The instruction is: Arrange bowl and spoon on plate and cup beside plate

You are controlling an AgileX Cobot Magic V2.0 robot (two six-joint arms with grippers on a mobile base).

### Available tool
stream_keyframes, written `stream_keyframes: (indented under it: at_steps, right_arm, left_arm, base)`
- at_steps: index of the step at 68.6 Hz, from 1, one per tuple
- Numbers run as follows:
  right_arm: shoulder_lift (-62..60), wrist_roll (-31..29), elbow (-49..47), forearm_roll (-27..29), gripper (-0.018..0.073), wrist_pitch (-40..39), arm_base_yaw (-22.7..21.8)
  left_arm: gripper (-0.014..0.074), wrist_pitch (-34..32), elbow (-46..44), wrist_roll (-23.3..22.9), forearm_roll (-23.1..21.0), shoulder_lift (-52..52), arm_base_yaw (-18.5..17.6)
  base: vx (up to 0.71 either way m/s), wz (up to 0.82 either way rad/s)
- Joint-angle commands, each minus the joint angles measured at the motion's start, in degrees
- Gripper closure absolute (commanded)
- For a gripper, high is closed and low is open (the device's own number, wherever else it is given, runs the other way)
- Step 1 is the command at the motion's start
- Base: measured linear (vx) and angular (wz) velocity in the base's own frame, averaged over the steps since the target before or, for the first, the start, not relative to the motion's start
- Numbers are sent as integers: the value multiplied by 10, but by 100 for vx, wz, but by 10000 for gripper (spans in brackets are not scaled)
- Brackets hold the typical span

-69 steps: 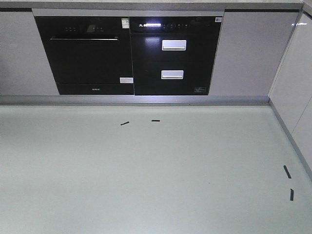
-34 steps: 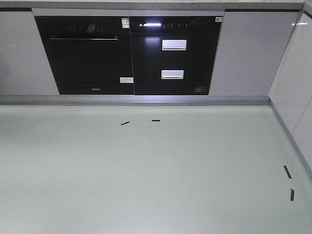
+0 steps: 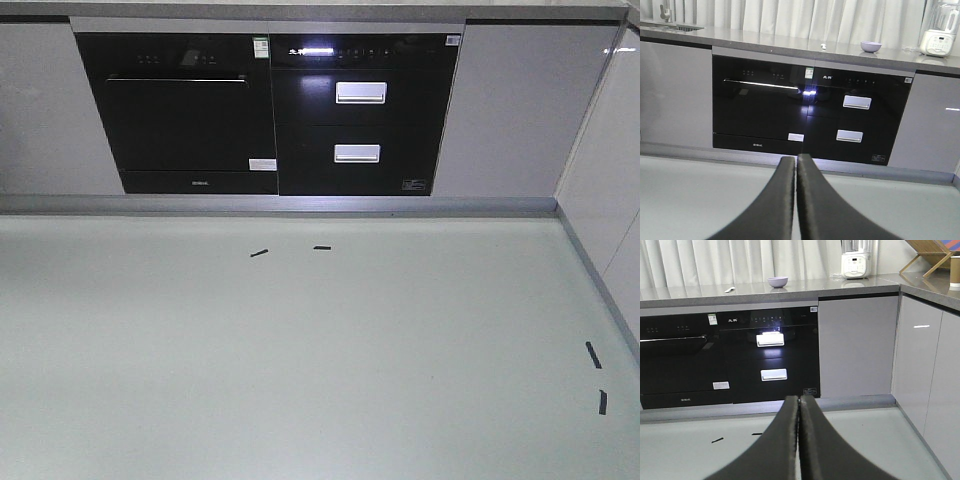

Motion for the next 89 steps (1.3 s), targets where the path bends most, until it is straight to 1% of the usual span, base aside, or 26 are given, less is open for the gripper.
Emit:
stream_keyframes:
  at_steps: [1, 89]
  right_arm:
    - [-6, -5, 4, -2, 561, -39, -3]
    - [-6, -5, 4, -2, 561, -39, -3]
  left_arm:
    - [602, -38, 11, 0, -2, -8, -4]
    - [602, -38, 11, 0, -2, -8, -4]
  base:
    - [0, 0]
    - [3, -3]
